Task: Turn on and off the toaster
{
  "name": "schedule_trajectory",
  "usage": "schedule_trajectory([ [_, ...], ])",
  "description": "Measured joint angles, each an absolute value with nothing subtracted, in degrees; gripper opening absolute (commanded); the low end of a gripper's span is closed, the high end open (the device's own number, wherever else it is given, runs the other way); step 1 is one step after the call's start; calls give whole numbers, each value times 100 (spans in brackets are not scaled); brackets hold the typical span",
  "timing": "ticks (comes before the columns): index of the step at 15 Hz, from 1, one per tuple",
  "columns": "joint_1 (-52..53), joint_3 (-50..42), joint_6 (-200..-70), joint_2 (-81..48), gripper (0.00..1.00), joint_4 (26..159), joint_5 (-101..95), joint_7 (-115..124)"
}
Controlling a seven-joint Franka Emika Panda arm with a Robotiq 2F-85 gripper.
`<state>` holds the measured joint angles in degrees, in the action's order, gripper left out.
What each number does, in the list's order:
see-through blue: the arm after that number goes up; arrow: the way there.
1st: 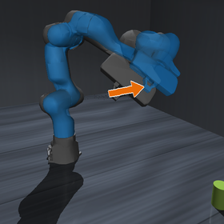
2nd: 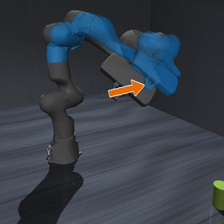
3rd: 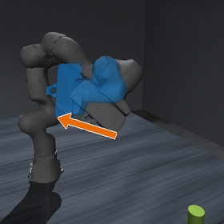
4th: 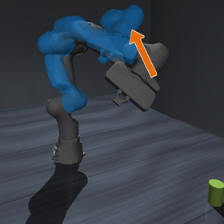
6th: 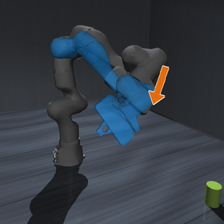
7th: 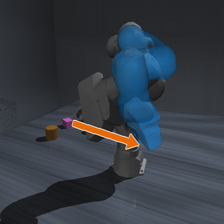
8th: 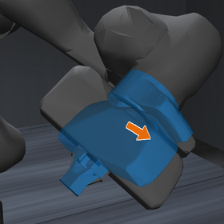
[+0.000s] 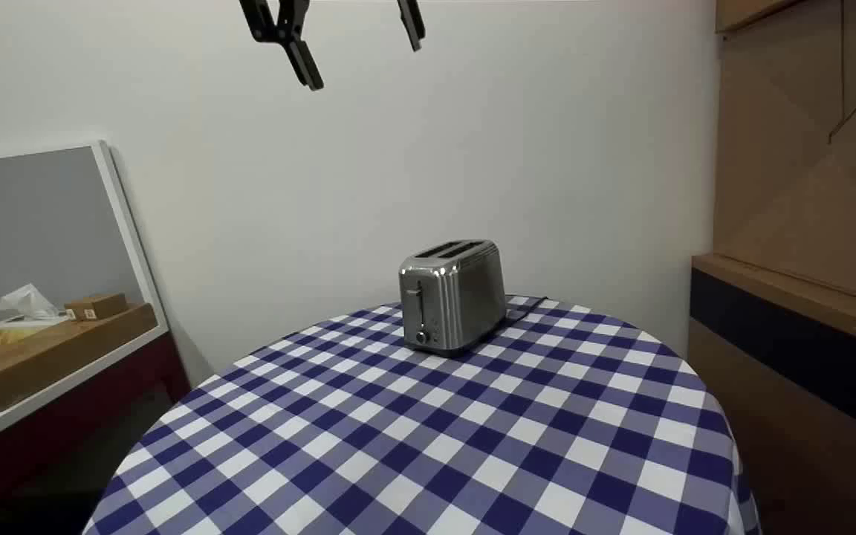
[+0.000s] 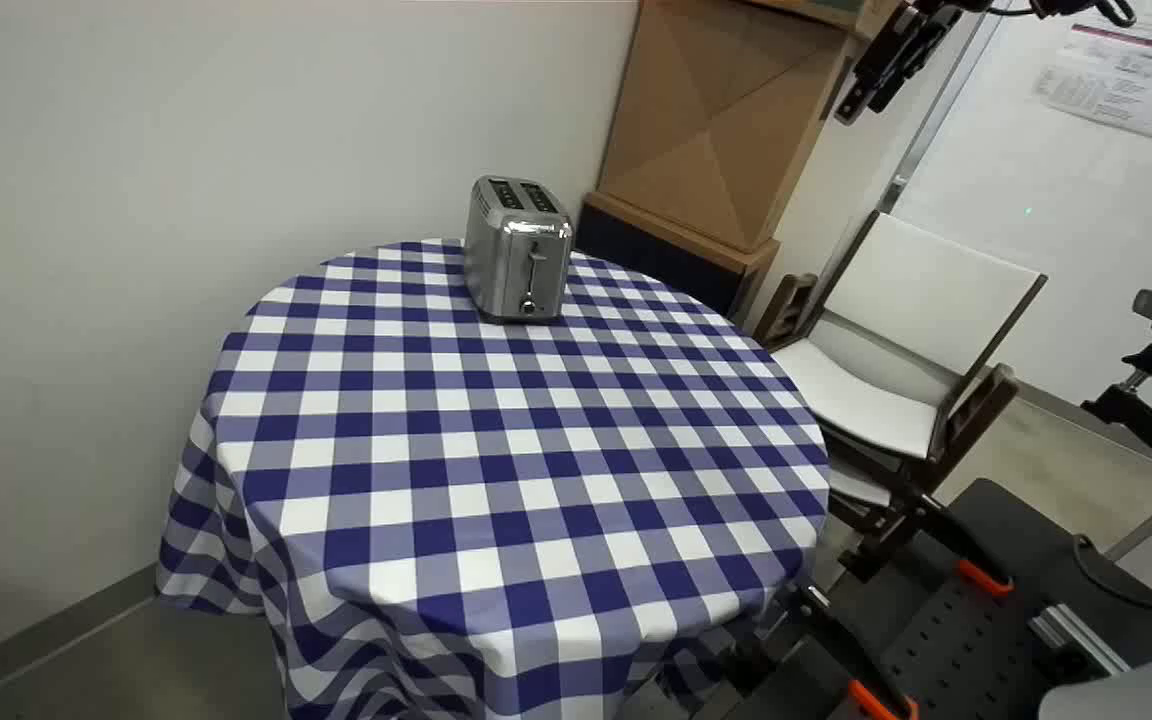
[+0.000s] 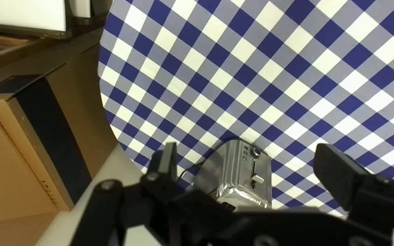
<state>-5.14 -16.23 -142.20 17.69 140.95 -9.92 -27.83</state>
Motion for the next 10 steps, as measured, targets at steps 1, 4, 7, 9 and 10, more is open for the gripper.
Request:
schedule_trajectory([
  [1, -514, -1623, -14220, 1770, 100, 14095, -992, -2783],
  [4, -525, -1589, -14223, 1710, 100, 14069, -986, -2755],
  [7, -527, -1453, -14282, 1431, 72, 13858, -986, -2606],
  [9, -524, -1315, -14319, 1254, 58, 13687, -986, -2517],
  [10, -521, -1246, -14332, 1171, 51, 13604, -986, -2465],
])
